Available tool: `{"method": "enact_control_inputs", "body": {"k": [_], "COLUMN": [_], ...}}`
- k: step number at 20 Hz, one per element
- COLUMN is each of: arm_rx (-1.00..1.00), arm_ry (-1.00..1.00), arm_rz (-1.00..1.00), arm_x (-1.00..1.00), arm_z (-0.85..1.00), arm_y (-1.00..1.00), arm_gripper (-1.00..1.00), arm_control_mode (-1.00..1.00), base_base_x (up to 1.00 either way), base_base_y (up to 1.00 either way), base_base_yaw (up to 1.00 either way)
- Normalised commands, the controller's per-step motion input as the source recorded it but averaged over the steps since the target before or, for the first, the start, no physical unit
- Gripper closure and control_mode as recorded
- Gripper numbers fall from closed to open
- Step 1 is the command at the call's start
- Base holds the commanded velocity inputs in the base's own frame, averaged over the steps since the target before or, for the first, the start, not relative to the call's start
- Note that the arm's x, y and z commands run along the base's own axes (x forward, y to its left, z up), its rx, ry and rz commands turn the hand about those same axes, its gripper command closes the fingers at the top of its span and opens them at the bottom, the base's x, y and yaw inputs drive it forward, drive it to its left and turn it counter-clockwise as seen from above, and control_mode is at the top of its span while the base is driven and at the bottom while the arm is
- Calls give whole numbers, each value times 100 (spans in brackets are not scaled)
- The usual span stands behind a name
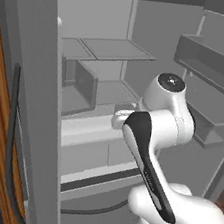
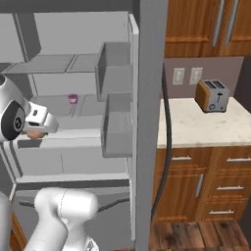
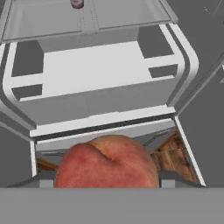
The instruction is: Pick the peach and orange from the fridge and place them on the plate next to the blender to make a fruit smoothie.
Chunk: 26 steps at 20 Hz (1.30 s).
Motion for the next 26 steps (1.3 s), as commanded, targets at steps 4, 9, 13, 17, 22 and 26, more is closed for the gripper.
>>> {"method": "enact_control_inputs", "body": {"k": [4,9,13,17,22,26], "arm_rx": [0,0,0,0,0,0], "arm_ry": [0,0,0,0,0,0], "arm_rz": [0,0,0,0,0,0], "arm_x": [0,0,0,0,0,0], "arm_z": [0,0,0,0,0,0], "arm_y": [0,0,0,0,0,0], "arm_gripper": [100,100,100,100,100,100], "arm_control_mode": [100,100,100,100,100,100], "base_base_x": [-96,-98,-57,-41,-26,-31], "base_base_y": [16,8,0,0,-1,-24], "base_base_yaw": [-13,-51,-83,-87,-87,-79]}}
